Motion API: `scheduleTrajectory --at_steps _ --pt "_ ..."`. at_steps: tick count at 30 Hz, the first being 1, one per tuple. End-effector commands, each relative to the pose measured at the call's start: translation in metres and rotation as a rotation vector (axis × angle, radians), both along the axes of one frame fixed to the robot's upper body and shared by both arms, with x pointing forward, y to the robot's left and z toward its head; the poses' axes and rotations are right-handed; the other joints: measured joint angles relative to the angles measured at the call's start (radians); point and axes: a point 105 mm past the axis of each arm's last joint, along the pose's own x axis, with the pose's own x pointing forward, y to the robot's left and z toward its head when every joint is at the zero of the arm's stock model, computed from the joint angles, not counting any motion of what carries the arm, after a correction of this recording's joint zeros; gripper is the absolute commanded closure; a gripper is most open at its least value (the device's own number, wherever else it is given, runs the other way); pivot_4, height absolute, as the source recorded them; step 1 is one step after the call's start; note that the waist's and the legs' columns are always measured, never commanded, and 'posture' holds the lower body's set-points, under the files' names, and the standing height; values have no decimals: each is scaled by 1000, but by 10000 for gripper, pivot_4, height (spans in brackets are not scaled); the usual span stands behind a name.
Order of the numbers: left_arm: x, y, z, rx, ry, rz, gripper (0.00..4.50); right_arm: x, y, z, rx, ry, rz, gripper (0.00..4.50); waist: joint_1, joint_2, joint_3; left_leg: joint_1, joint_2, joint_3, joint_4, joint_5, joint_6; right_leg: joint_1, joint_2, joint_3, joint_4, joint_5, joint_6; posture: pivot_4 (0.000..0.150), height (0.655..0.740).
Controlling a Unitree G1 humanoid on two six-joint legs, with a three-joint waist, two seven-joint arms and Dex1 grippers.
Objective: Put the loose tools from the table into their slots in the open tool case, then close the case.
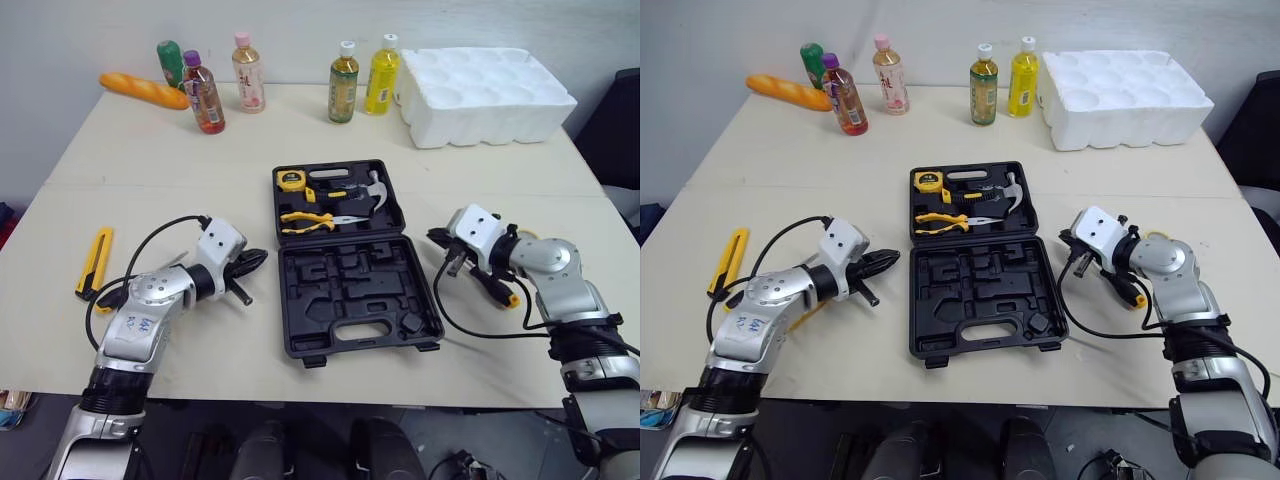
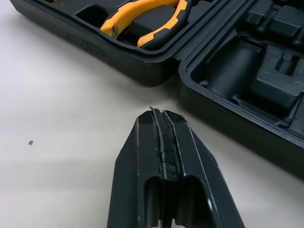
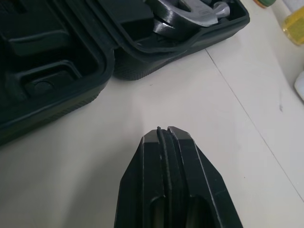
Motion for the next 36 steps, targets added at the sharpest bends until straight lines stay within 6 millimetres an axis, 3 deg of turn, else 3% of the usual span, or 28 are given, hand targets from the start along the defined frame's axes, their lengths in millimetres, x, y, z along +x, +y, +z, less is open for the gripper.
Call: scheduleTrajectory --at_steps 1,18,28,36 --pt "4 -6 5 16 -26 4 44473 4 9 8 -4 -28 24 45000 1 0 0 0 0 0 0 0 0 0 0 0 0 0 0 1500 7400" --pt "21 -31 1 -9 -22 0 44473 8 35 -9 8 32 110 45000 0 0 0 0 0 0 0 0 0 0 0 -1 0 0 0 1500 7400" --pt "21 -35 3 28 -47 -71 44473 -12 41 -19 23 86 221 45000 0 0 0 0 0 -1 0 0 0 0 0 -1 0 0 0 1500 7400" --pt "7 -48 2 68 -61 -264 44473 -39 39 -24 11 136 285 45000 4 0 0 -1 0 -1 0 0 0 0 0 -1 -1 0 0 1500 7400"
